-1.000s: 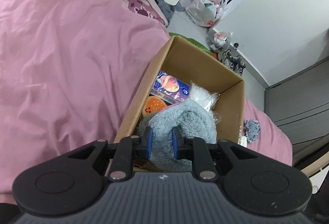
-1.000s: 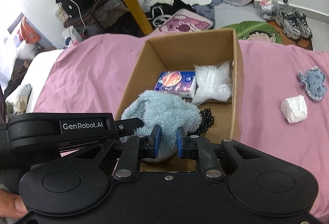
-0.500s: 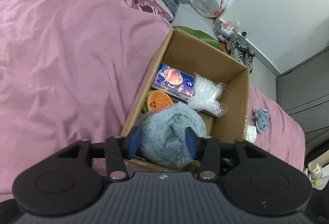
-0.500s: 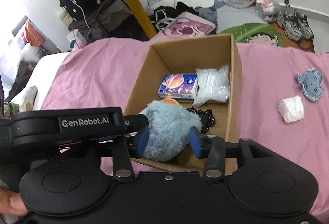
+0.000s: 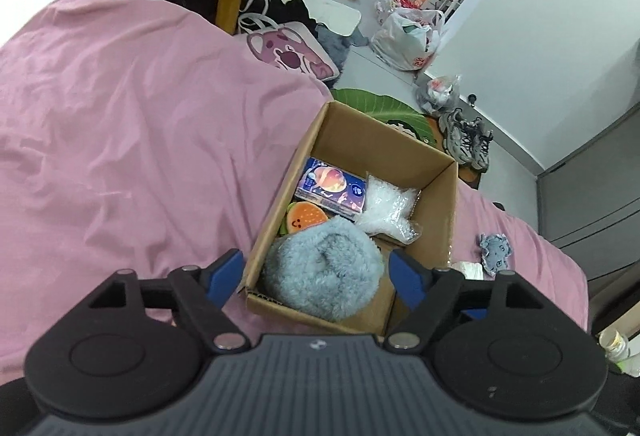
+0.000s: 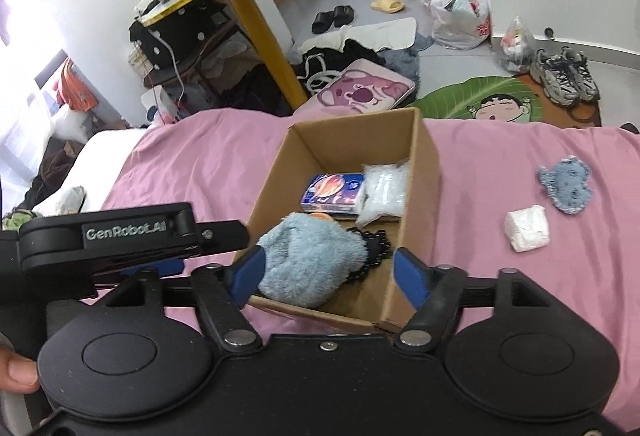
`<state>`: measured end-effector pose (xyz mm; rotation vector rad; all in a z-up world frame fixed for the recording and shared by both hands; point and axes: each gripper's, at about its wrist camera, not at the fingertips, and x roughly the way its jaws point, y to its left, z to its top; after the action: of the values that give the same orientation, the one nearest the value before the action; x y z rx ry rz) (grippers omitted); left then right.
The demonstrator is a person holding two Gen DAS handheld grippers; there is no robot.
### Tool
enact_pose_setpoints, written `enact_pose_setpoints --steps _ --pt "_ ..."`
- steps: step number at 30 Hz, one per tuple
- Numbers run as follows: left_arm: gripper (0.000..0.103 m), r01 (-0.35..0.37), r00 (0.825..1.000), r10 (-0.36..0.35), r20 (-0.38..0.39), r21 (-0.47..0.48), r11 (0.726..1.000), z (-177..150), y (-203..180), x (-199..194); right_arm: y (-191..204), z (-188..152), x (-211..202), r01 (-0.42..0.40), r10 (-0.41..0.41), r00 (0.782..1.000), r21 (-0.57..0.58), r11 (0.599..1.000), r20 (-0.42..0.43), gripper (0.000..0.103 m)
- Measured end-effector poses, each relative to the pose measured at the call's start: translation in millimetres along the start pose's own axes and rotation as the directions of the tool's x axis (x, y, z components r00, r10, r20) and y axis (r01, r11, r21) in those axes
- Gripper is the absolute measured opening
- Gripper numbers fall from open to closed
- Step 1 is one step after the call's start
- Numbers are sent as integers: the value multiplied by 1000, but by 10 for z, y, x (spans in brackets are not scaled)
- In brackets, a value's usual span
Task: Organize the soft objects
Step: 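Lower the fluffy plush into the box and open the right tool, then move both tools back toward the white tissue wad and denim plush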
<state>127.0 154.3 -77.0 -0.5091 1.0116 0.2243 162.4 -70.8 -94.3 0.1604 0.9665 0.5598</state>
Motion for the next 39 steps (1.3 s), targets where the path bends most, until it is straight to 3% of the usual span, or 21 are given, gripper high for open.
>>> enact_pose_setpoints --steps 8,11,16,19,39 --pt "82 -35 999 34 37 32 999 -85 -150 -189 -207 -39 -267 10 -11 998 17 1000 58 94" --pt "89 -40 997 37 60 42 998 -112 -187 -257 -272 -47 -359 13 -14 997 13 1000 80 95" --pt "91 -52 995 48 85 52 997 -179 -303 -340 -393 -76 -474 3 -4 996 9 1000 93 99" --pt "93 -53 994 47 99 63 997 -227 -372 -390 -423 -105 -565 -17 23 994 -51 999 107 103" --pt "97 -51 992 30 120 173 984 -604 -899 -501 -1174 -320 -993 22 -32 984 59 998 176 103"
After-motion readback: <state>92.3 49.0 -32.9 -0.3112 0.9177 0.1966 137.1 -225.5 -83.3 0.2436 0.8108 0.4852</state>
